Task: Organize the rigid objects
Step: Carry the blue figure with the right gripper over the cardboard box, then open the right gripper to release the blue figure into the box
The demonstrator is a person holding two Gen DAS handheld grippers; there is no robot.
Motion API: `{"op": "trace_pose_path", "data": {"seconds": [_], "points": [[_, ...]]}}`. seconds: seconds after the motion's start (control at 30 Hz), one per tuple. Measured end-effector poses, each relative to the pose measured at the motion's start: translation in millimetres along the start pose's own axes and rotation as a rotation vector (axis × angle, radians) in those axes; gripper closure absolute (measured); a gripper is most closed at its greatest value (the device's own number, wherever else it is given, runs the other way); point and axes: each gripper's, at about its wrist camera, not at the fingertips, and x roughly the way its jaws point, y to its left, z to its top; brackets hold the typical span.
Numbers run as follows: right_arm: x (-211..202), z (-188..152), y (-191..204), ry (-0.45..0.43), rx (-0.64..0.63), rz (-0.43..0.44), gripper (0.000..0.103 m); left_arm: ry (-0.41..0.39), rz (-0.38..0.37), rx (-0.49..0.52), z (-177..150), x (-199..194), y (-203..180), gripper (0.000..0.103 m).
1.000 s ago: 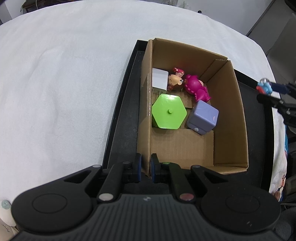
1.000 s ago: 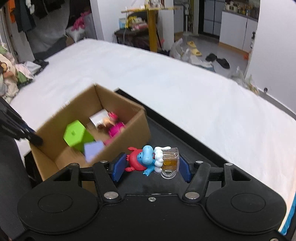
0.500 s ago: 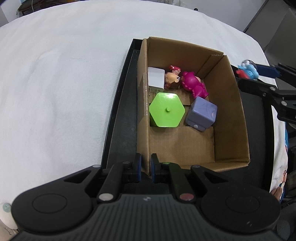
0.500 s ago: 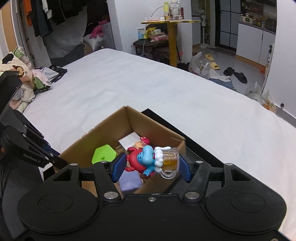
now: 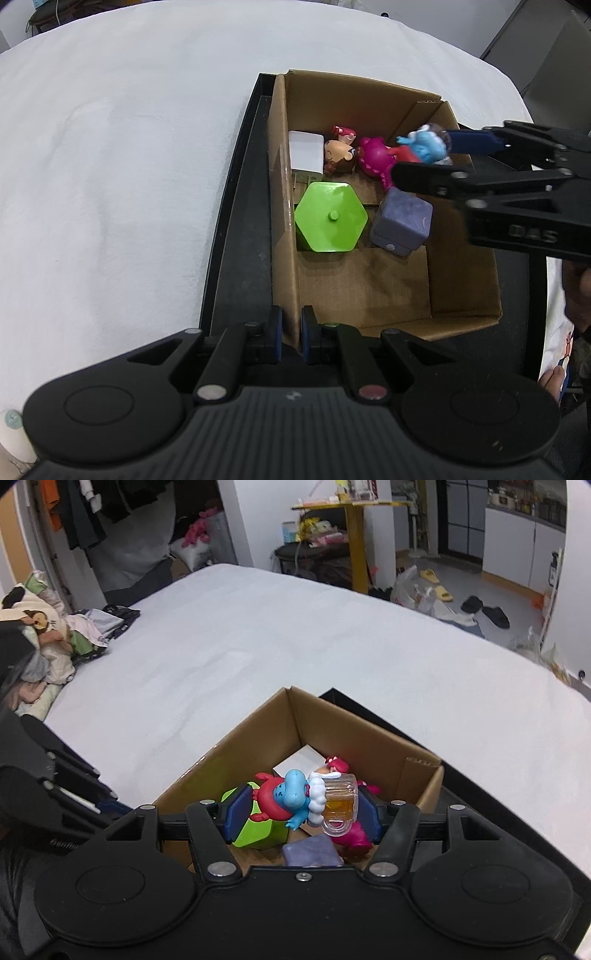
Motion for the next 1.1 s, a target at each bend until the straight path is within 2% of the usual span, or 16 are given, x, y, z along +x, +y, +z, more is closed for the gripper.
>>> {"op": "trace_pose_path", "data": {"seconds": [0.23,0.47,0.8,1.1], "points": [[27,-3,11,0.056,0.041,-0.061,0.044,0.000,-0.006,-0.002,0,-1,1,0.093],[35,-7,8,0.050,0.082,-0.064,0.044,-0.003,-0.015,0.001,0,-2,1,0.093],[39,-8,14,0.054,0.045,-0.077,0.041,-0.001,-0.010,0.001,-1,-3,1,0.093],[27,-5,1,0.033,0.109,-0.047,0.041,0.002,-0.005,-0.001,0,-1,0,0.093]]}}
